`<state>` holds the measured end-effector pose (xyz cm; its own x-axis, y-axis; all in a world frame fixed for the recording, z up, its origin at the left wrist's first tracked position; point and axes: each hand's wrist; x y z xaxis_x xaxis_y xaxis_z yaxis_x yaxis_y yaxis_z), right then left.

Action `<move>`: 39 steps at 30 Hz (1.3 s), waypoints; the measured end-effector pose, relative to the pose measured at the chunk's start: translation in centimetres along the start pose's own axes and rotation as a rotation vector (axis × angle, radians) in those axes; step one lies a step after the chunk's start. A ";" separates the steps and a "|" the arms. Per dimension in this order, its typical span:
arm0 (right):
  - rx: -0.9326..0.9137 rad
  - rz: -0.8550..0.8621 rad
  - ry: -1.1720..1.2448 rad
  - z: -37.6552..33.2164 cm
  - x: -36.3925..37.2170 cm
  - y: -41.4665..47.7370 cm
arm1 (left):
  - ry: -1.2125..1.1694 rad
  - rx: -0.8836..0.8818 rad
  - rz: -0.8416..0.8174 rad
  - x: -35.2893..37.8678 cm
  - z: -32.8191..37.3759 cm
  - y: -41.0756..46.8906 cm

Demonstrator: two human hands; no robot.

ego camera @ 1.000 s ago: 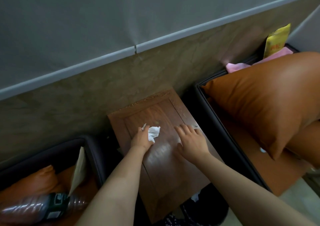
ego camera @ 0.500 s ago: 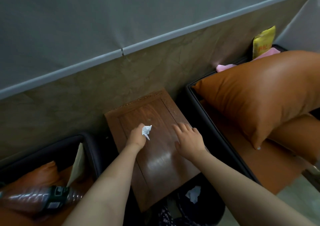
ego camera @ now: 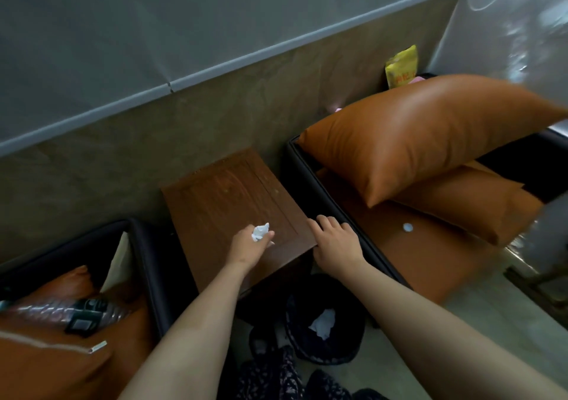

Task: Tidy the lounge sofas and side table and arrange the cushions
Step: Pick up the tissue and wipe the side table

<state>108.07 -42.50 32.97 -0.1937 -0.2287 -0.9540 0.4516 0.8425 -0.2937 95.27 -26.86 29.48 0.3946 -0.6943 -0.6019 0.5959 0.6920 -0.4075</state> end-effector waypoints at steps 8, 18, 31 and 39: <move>0.032 0.033 0.037 1.0 0.2 -5.4 | 0.071 0.119 -0.019 1.6 1.5 -4.7; 0.112 0.013 0.032 -3.2 0.8 -8.1 | 0.057 0.150 -0.105 0.1 -0.7 -7.1; 0.109 0.029 0.048 -7.8 1.7 -9.0 | 0.214 0.178 -0.112 -0.8 -4.0 -7.3; 0.270 0.021 0.085 -2.9 2.2 -11.9 | 0.363 0.350 -0.211 2.7 0.2 -7.4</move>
<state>99.73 -51.56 34.56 -0.2493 -0.1612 -0.9549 0.6696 0.6837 -0.2902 92.10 -33.90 30.96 0.0119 -0.6552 -0.7554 0.8578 0.3948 -0.3290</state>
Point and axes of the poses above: each hand's wrist, its own y-axis towards the middle knuckle, its own x-axis out of the palm, z = x × y, and after that the axes turned 6 degrees about -z, right-handed
